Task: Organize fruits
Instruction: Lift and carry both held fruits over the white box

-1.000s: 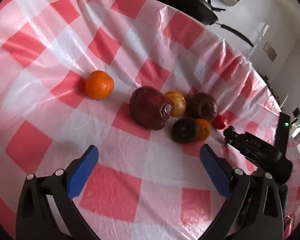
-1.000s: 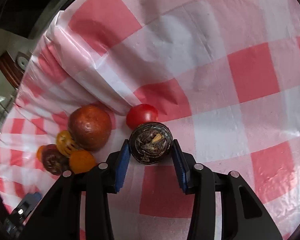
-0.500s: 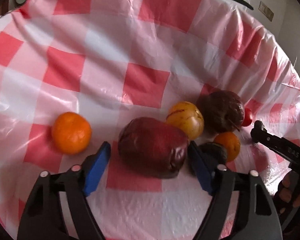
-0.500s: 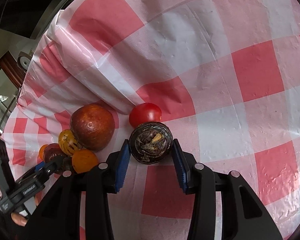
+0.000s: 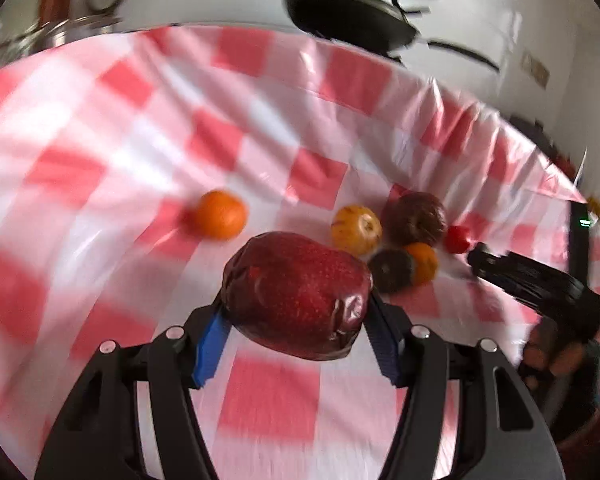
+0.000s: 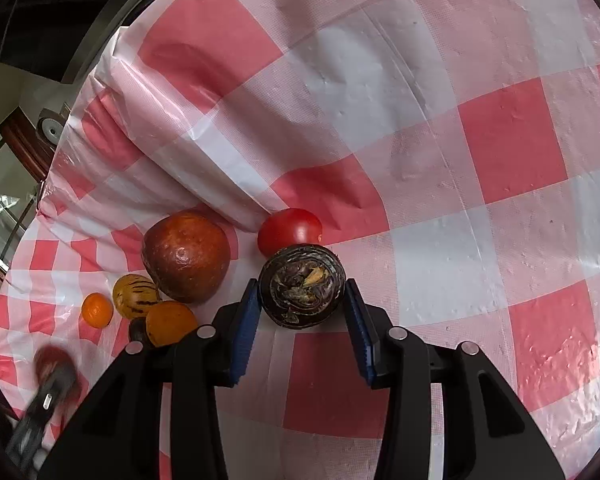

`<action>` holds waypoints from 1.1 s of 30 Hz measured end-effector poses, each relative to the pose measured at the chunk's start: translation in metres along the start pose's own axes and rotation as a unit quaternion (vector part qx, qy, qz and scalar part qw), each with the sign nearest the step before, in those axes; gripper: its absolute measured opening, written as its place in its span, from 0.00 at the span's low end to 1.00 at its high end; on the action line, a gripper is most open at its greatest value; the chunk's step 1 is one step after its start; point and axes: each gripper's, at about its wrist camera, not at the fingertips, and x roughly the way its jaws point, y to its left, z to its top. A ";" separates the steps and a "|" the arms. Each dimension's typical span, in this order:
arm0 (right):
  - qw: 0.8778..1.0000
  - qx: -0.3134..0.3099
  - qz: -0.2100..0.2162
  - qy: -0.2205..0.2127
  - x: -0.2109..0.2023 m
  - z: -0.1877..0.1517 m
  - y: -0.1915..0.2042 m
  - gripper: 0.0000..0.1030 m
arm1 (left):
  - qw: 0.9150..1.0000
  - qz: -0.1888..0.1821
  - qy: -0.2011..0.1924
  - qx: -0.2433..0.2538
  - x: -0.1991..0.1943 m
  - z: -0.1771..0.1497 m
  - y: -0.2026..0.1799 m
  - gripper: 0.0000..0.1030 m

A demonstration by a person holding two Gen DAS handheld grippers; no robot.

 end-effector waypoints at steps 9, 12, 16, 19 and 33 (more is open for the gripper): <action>1.000 0.002 -0.003 -0.001 -0.001 0.000 -0.001 0.41 | 0.998 -0.021 0.014 -0.056 -0.014 -0.029 0.013 0.60; 1.000 0.001 -0.003 -0.001 -0.001 0.000 0.000 0.41 | 0.998 -0.023 0.014 -0.061 -0.013 -0.030 0.016 0.60; 1.000 0.002 -0.001 -0.001 -0.002 0.000 0.000 0.41 | 0.998 -0.021 0.016 -0.062 -0.007 -0.028 0.017 0.60; 1.000 0.006 0.002 -0.006 -0.005 0.000 -0.001 0.41 | 0.997 -0.016 0.018 -0.068 -0.004 -0.027 0.021 0.60; 0.998 0.042 0.029 -0.030 -0.060 -0.049 0.012 0.41 | 0.996 -0.018 0.008 -0.082 -0.004 -0.026 0.031 0.60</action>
